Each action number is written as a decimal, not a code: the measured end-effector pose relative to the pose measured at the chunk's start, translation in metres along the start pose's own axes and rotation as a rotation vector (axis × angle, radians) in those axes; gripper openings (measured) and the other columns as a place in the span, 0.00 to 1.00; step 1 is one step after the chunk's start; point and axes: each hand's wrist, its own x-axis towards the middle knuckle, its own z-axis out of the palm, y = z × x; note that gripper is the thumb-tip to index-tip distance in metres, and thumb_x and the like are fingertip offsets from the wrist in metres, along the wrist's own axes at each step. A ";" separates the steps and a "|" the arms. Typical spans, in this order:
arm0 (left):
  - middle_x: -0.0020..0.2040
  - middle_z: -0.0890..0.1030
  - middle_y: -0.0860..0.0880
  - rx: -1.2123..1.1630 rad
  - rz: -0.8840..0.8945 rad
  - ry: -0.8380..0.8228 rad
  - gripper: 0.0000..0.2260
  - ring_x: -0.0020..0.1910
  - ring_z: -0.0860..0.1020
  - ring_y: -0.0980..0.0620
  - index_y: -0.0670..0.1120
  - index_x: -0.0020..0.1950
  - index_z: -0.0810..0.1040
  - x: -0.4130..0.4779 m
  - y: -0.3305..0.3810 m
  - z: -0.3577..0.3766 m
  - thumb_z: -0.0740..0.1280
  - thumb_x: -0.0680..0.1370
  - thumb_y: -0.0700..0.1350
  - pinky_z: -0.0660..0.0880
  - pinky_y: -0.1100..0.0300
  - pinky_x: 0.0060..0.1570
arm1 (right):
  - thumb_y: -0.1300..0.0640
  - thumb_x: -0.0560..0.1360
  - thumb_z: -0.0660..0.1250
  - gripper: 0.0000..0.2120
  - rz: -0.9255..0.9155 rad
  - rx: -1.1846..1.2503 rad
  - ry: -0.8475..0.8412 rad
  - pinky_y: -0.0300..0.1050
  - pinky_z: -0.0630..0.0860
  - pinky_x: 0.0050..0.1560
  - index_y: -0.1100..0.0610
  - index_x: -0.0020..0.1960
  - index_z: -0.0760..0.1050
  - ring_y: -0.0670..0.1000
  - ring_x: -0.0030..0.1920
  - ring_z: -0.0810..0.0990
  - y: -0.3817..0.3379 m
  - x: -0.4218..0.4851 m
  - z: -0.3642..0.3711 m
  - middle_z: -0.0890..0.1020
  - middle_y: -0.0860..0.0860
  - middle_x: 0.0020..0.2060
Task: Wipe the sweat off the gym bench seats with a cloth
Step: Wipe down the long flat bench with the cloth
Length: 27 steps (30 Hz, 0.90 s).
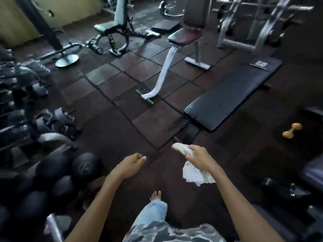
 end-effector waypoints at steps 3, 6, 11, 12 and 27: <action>0.65 0.75 0.49 0.022 0.066 -0.058 0.24 0.60 0.75 0.52 0.47 0.69 0.70 0.068 0.021 -0.033 0.56 0.80 0.61 0.71 0.57 0.60 | 0.53 0.70 0.62 0.21 0.035 0.062 0.050 0.53 0.78 0.54 0.42 0.61 0.78 0.47 0.50 0.80 -0.013 0.040 -0.016 0.83 0.42 0.51; 0.65 0.75 0.49 0.103 0.166 -0.143 0.23 0.63 0.74 0.50 0.47 0.69 0.70 0.123 0.065 -0.046 0.56 0.80 0.60 0.70 0.56 0.62 | 0.55 0.73 0.64 0.20 0.089 0.135 0.201 0.54 0.74 0.61 0.47 0.64 0.77 0.52 0.59 0.78 -0.013 0.059 -0.042 0.80 0.47 0.60; 0.63 0.77 0.48 0.191 0.325 -0.259 0.22 0.61 0.75 0.49 0.49 0.67 0.72 0.200 0.159 -0.028 0.56 0.80 0.61 0.72 0.51 0.62 | 0.53 0.75 0.66 0.23 0.268 0.189 0.350 0.55 0.70 0.67 0.52 0.70 0.73 0.53 0.66 0.72 0.027 0.075 -0.098 0.74 0.49 0.68; 0.63 0.77 0.48 0.203 0.353 -0.276 0.22 0.61 0.75 0.48 0.49 0.67 0.72 0.211 0.177 -0.021 0.56 0.80 0.61 0.72 0.50 0.62 | 0.53 0.74 0.66 0.23 0.290 0.197 0.381 0.55 0.71 0.66 0.51 0.69 0.73 0.53 0.66 0.73 0.037 0.077 -0.109 0.74 0.49 0.68; 0.63 0.77 0.50 -0.103 -0.070 -0.141 0.19 0.61 0.75 0.48 0.49 0.66 0.73 0.361 0.323 0.133 0.55 0.81 0.57 0.73 0.51 0.59 | 0.54 0.75 0.65 0.19 0.266 -0.190 0.003 0.54 0.72 0.61 0.52 0.66 0.75 0.55 0.63 0.73 0.213 0.282 -0.275 0.75 0.49 0.67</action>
